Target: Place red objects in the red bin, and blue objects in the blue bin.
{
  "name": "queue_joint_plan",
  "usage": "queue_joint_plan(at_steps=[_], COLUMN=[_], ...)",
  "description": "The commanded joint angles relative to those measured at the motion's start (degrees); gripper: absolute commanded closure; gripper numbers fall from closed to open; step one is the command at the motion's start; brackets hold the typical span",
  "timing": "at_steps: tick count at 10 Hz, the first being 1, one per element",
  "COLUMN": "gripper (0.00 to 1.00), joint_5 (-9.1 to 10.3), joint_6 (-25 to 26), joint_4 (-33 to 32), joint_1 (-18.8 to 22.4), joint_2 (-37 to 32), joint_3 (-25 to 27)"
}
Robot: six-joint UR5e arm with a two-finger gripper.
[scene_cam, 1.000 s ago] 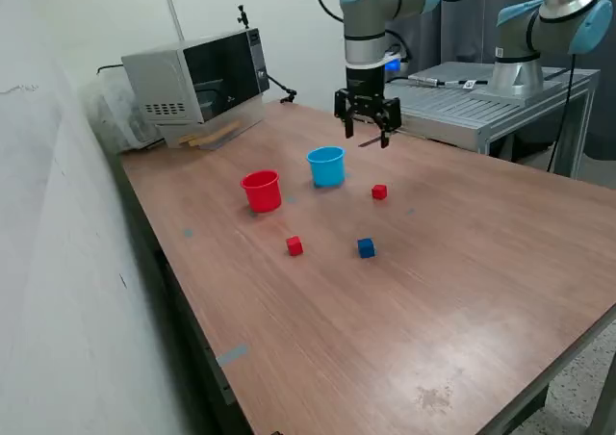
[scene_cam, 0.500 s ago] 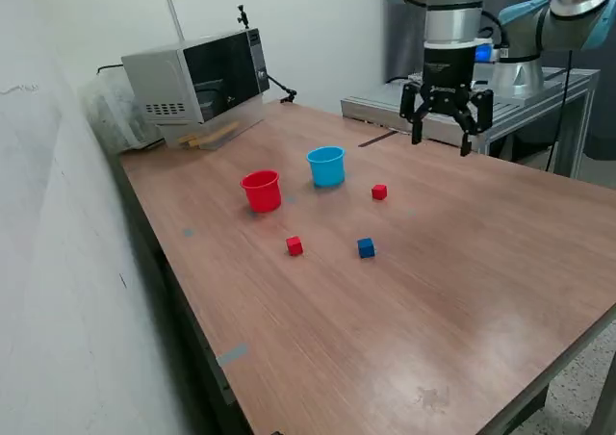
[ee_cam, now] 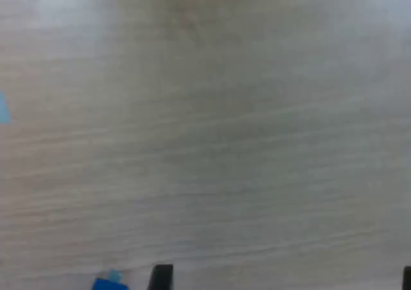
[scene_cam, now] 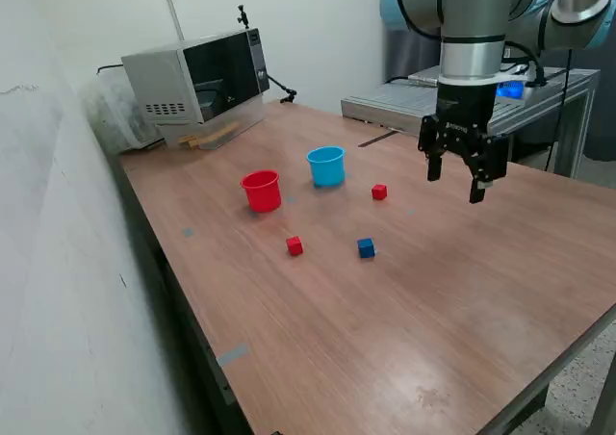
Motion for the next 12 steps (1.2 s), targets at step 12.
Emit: queue_joint_plan(at_steps=[12], gripper=[0.0], joint_5=[-1.19], joint_6=[7.11], joint_4=[-3.19], joint_1=[-7.82], joint_2=[13.3], joint_3=[-8.05])
